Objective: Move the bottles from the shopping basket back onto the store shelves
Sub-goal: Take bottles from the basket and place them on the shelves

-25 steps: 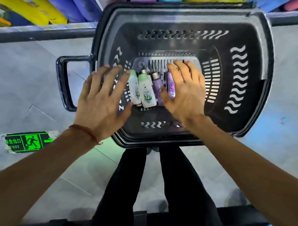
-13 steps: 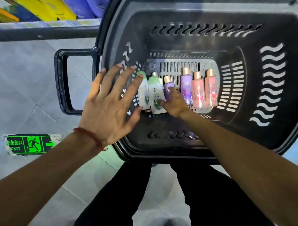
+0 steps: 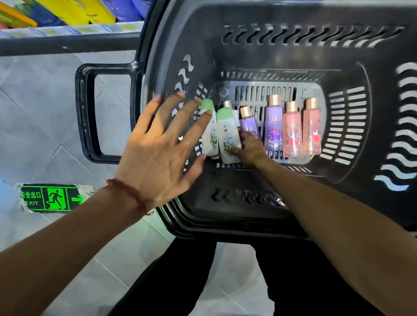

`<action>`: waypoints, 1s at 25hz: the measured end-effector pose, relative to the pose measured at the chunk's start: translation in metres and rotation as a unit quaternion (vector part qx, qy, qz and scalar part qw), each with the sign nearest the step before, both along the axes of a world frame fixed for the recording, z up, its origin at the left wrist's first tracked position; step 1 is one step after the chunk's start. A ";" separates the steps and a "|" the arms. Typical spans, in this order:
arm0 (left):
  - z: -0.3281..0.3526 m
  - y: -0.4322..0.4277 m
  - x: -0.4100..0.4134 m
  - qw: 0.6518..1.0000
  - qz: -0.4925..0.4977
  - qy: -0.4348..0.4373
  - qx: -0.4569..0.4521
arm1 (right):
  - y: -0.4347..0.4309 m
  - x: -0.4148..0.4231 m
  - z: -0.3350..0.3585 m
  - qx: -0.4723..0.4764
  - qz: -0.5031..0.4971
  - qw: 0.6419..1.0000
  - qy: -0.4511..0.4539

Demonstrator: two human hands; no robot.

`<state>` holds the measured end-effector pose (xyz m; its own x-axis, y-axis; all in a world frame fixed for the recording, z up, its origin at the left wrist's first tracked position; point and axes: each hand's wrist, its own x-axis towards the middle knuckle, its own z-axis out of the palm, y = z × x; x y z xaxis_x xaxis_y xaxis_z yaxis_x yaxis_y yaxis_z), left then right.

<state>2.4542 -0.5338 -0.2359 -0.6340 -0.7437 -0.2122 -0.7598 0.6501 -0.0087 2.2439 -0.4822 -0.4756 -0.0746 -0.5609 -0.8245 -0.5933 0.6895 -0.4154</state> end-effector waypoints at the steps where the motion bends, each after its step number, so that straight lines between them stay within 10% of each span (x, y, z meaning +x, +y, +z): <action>1: 0.000 0.000 -0.001 1.000 0.000 -0.003 0.001 | -0.001 -0.001 -0.001 0.008 0.003 1.000 0.002; 25: 0.032 0.024 -0.064 0.994 0.058 0.002 0.091 | 0.010 -0.092 0.194 0.060 -0.103 0.976 -0.184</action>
